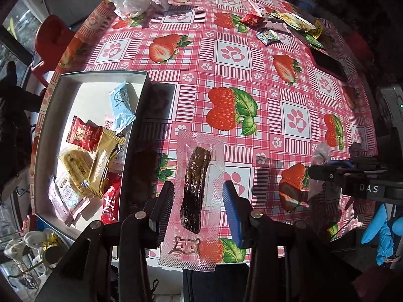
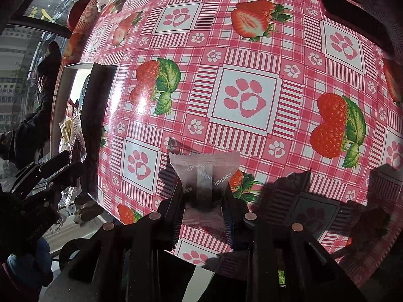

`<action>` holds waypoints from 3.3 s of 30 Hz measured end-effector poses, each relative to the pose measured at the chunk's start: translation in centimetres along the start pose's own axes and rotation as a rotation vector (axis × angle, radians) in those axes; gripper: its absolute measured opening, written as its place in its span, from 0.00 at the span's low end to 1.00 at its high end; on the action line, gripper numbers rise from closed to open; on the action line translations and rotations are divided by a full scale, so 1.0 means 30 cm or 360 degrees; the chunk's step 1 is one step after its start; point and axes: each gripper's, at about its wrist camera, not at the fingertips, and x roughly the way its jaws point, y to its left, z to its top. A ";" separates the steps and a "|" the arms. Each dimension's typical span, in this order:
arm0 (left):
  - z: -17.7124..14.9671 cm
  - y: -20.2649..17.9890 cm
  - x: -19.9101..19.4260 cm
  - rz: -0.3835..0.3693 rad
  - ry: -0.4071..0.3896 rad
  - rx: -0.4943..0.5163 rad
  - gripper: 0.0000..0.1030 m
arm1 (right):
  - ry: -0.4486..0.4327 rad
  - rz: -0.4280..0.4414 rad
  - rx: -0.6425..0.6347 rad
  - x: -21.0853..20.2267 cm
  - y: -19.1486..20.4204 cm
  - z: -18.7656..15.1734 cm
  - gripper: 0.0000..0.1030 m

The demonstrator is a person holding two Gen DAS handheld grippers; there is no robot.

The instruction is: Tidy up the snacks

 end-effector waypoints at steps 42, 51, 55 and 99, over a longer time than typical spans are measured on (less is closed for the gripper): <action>0.150 0.709 0.391 0.0029 0.0384 -0.0152 1.00 | 0.0145 -0.0161 -0.0091 0.274 0.825 0.311 0.91; 0.170 0.671 0.417 0.0127 0.0427 -0.0051 1.00 | 0.0117 -0.0201 -0.0043 0.223 0.755 0.291 0.91; 0.169 0.679 0.412 0.0123 0.0416 -0.0076 1.00 | 0.0109 -0.0219 -0.0036 0.212 0.749 0.281 0.91; -0.052 0.725 0.123 0.0254 0.0221 0.0140 1.00 | 0.0076 -0.0257 -0.0231 0.254 0.955 0.233 0.91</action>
